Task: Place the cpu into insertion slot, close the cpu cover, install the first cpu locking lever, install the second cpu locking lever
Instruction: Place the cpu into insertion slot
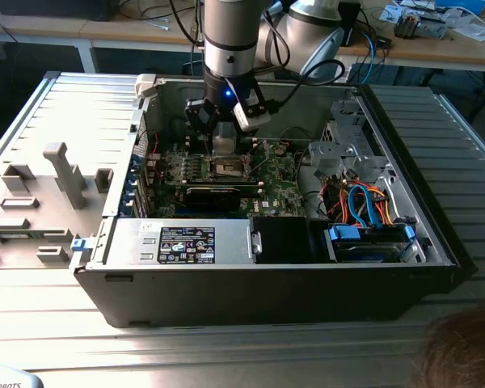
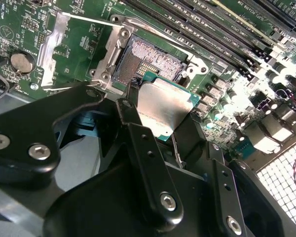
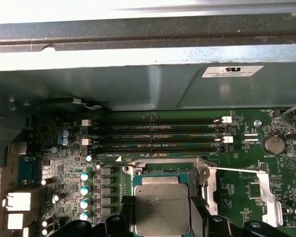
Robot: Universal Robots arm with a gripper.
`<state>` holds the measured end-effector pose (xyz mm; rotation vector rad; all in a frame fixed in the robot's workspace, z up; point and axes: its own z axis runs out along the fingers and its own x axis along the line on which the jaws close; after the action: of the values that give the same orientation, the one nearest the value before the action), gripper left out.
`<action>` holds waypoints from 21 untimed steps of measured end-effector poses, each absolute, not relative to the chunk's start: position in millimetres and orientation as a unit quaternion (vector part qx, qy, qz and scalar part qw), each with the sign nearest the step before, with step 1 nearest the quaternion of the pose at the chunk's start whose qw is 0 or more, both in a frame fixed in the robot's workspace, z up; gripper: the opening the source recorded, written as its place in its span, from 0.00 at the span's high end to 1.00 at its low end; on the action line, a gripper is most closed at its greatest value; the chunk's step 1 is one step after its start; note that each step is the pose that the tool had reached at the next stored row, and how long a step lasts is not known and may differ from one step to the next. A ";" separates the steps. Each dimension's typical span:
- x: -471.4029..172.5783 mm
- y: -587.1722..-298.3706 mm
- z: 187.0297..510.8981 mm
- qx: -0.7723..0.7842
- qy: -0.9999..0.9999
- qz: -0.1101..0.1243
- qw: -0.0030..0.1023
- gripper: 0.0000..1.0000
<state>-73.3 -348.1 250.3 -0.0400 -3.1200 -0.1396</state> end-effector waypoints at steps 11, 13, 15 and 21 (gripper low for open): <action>-73.3 -348.1 242.4 -0.013 -0.999 -0.044 0.009 0.46; -73.3 -348.1 241.9 -0.013 -0.999 -0.044 0.009 0.46; -73.3 -348.1 241.8 -0.013 -0.999 -0.044 0.009 0.46; -73.3 -348.0 241.6 -0.018 -0.999 -0.043 0.009 0.46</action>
<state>-73.3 -348.0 241.6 -0.0568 -3.1205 -0.1357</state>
